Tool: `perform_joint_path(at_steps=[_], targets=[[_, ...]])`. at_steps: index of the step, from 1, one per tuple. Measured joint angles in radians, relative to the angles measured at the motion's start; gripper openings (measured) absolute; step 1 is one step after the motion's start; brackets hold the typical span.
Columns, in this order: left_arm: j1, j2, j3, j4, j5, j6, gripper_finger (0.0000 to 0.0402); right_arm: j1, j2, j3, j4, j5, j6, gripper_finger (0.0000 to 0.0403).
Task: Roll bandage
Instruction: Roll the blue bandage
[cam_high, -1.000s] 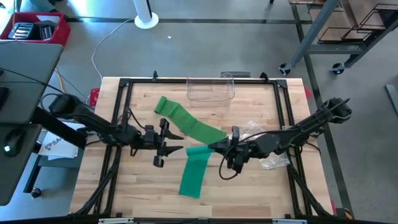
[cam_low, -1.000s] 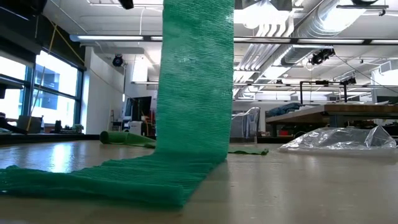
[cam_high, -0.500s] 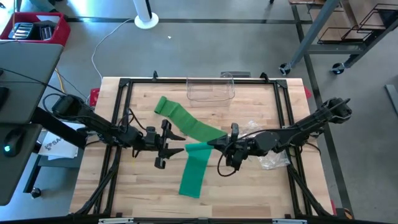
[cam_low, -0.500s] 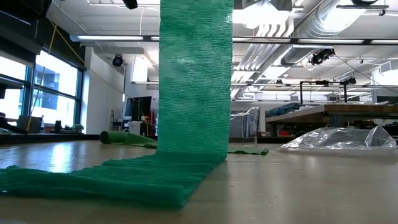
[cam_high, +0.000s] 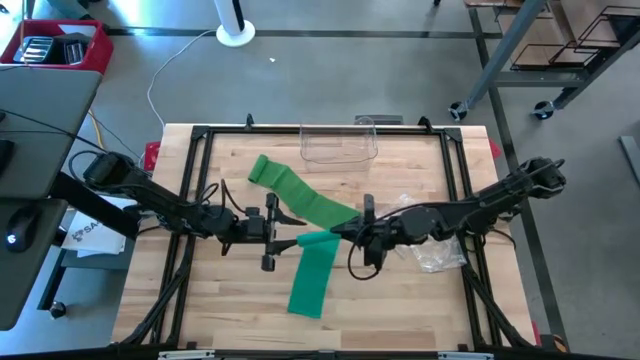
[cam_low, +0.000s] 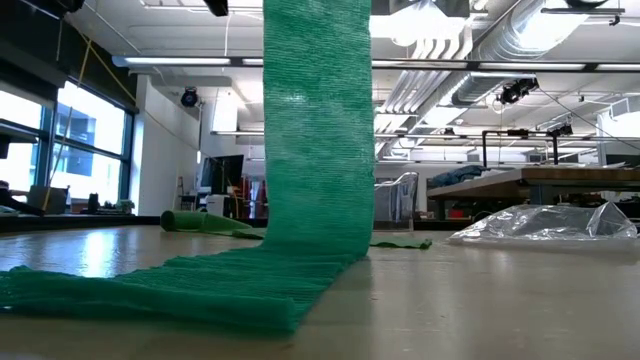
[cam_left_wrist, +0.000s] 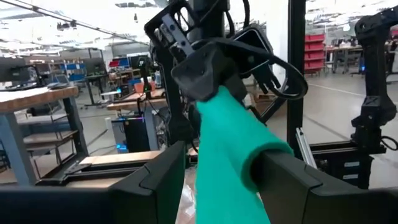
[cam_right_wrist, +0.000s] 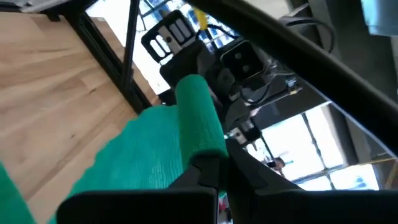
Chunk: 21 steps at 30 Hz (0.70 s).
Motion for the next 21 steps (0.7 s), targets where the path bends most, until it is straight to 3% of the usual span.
perform_joint_path(at_steps=[6,14,17,21], targets=[[0.000,0.000,0.002,-0.018,0.000,0.016,0.0159,-0.015,0.000,0.000,-0.023,-0.010,0.055,0.0001],[0.000,0.000,0.002,-0.024,-0.001,0.061,0.0047,-0.035,0.000,0.000,-0.016,-0.028,0.148,0.0004],[-0.003,0.000,0.002,-0.022,-0.048,0.094,0.0010,-0.039,0.000,0.000,-0.001,0.013,0.188,0.0030],[-0.025,-0.020,0.002,-0.026,-0.166,0.166,0.0015,-0.033,-0.019,0.007,-0.010,0.120,0.230,0.0093]])
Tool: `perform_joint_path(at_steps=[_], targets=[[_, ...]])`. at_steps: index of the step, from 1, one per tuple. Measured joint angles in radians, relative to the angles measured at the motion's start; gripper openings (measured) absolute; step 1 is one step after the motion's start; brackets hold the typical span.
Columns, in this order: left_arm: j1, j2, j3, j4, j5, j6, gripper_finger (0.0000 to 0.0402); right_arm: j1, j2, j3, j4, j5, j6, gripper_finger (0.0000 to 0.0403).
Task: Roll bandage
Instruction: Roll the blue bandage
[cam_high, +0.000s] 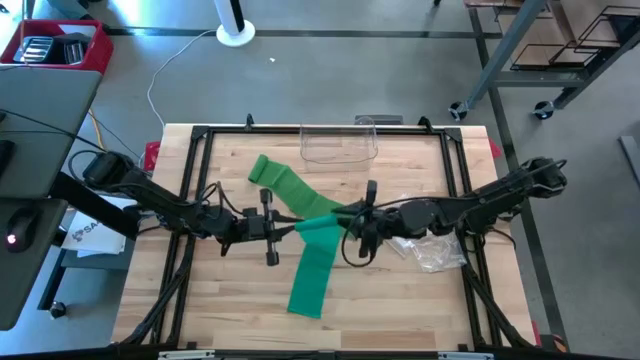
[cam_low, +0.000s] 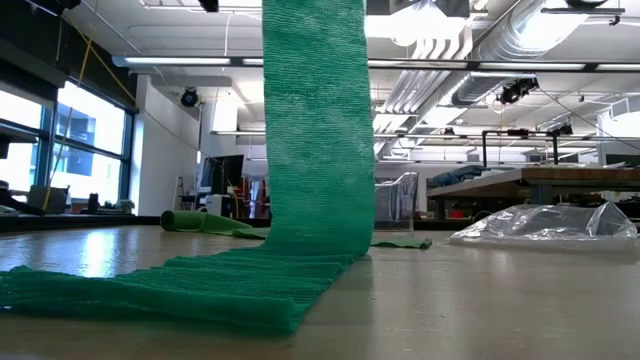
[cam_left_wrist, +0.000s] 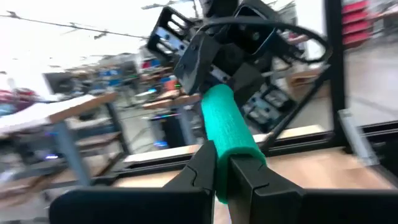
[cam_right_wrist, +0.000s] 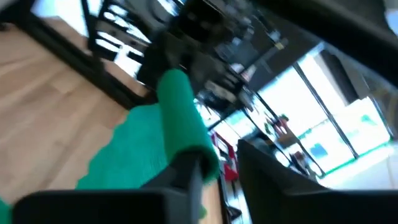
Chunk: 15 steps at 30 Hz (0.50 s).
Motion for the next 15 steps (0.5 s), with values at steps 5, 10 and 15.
perform_joint_path(at_steps=[5,10,15], targets=[[-0.034,-0.061,0.000,-0.078,-0.167,0.152,0.0007,0.006,-0.057,0.011,-0.089,0.033,0.143,0.0160],[-0.027,-0.138,0.000,-0.334,-0.363,0.162,0.0004,-0.016,-0.098,0.011,-0.266,-0.208,0.362,0.0177],[0.035,-0.186,0.000,-0.645,-0.450,-0.011,0.0005,-0.088,-0.057,0.010,-0.327,-0.600,0.530,0.0178]])
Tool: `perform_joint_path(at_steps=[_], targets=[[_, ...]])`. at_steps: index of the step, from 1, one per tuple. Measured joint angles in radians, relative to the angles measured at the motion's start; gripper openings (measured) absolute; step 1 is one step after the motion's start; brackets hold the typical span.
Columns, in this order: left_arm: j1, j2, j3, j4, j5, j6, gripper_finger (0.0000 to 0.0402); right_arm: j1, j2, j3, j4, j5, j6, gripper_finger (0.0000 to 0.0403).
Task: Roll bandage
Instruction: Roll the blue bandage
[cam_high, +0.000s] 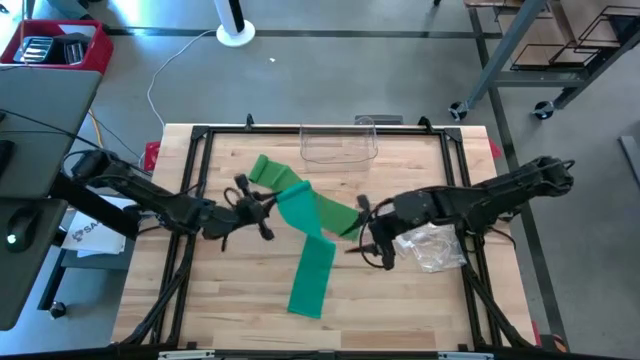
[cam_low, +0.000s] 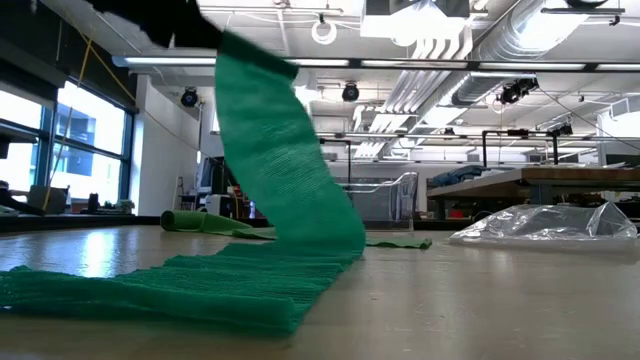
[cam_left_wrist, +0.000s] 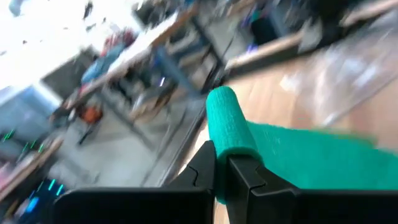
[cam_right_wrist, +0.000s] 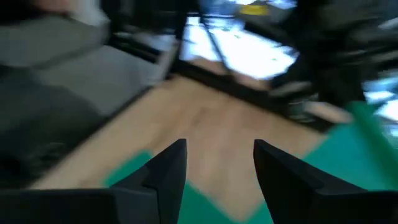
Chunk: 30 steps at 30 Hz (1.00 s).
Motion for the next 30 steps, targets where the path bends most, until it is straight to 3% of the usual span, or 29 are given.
perform_joint_path(at_steps=[3,6,8,18,25,30], targets=[[0.052,-0.017,-0.019,-0.112,-0.081,-0.086,0.0005,-0.032,0.059,0.000,0.007,-0.110,0.037,0.0178],[0.107,-0.049,-0.067,-0.118,-0.199,-0.094,0.0005,-0.052,0.121,0.000,0.007,-0.118,0.026,0.0178],[0.154,-0.081,-0.098,-0.115,-0.225,-0.094,0.0005,-0.066,0.156,0.000,0.008,-0.118,0.014,0.0179],[0.352,-0.236,-0.232,-0.051,-0.154,-0.089,0.0005,-0.132,0.280,-0.001,0.051,-0.130,-0.016,0.0179],[0.391,-0.257,-0.245,-0.050,-0.103,-0.088,0.0005,-0.175,0.471,0.004,0.241,-0.335,-0.026,0.0179],[0.413,-0.260,-0.245,-0.052,-0.099,-0.116,0.0005,-0.181,0.603,0.116,0.173,-0.423,-0.066,0.0179]])
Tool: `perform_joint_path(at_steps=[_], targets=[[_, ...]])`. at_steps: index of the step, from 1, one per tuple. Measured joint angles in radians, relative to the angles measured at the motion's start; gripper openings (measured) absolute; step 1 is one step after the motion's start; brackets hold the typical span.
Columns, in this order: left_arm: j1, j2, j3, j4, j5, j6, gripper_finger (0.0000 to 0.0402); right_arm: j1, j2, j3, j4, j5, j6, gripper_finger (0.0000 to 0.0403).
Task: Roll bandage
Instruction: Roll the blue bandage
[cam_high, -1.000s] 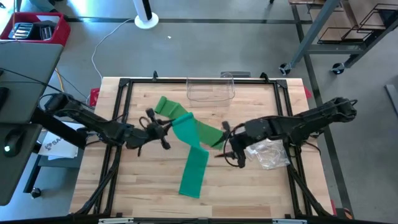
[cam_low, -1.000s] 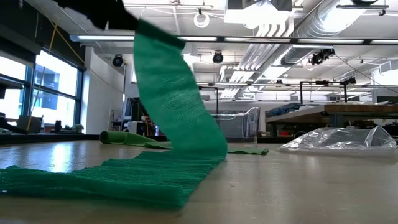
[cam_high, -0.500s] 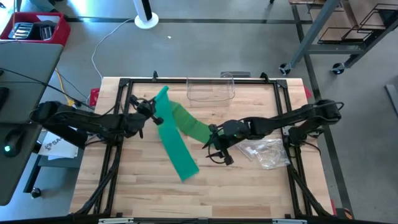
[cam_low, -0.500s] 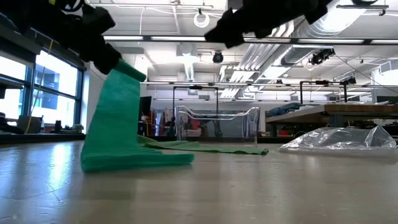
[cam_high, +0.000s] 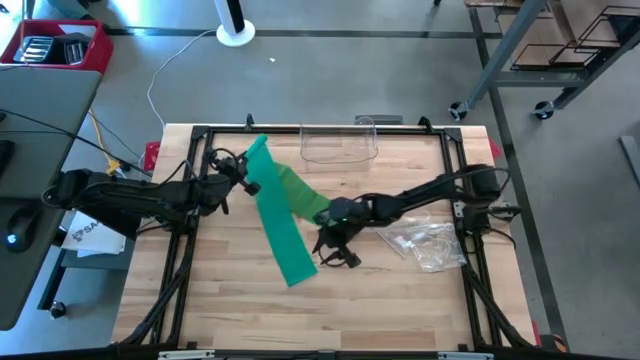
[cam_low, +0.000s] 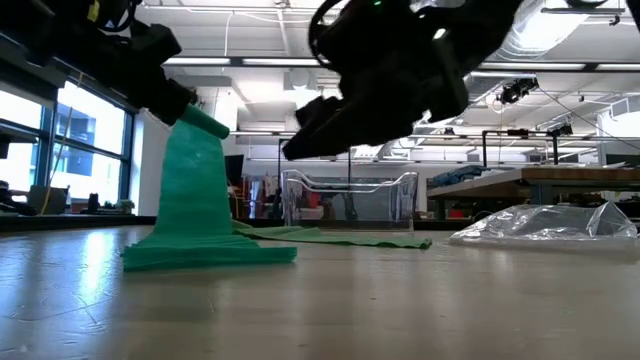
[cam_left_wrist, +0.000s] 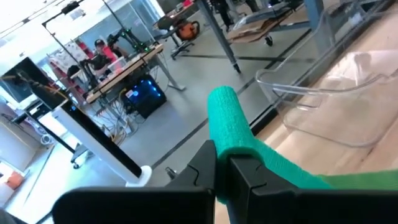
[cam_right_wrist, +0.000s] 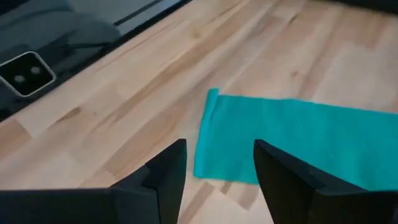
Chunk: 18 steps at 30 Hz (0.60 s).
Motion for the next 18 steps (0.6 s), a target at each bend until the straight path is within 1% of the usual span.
perform_joint_path(at_steps=[3,7,9,11,15,18], targets=[[0.009,0.000,0.000,-0.003,0.022,-0.035,0.0005,0.009,0.064,0.079,-0.073,-0.016,-0.028,0.0179],[0.008,0.001,0.000,-0.013,0.099,-0.102,0.0005,0.040,0.147,0.153,-0.099,-0.013,-0.058,0.0179],[0.006,0.002,0.000,-0.017,0.133,-0.137,0.0005,0.063,0.184,0.184,-0.099,0.019,-0.059,0.0179],[-0.001,0.002,0.000,-0.027,0.163,-0.179,0.0005,0.090,0.217,0.211,-0.099,0.079,-0.059,0.0179],[-0.031,0.002,0.000,-0.040,0.169,-0.248,0.0005,0.150,0.271,0.250,-0.097,0.246,-0.058,0.0178],[-0.063,0.002,0.000,-0.046,0.169,-0.309,0.0005,0.186,0.295,0.265,-0.091,0.407,-0.022,0.0165]])
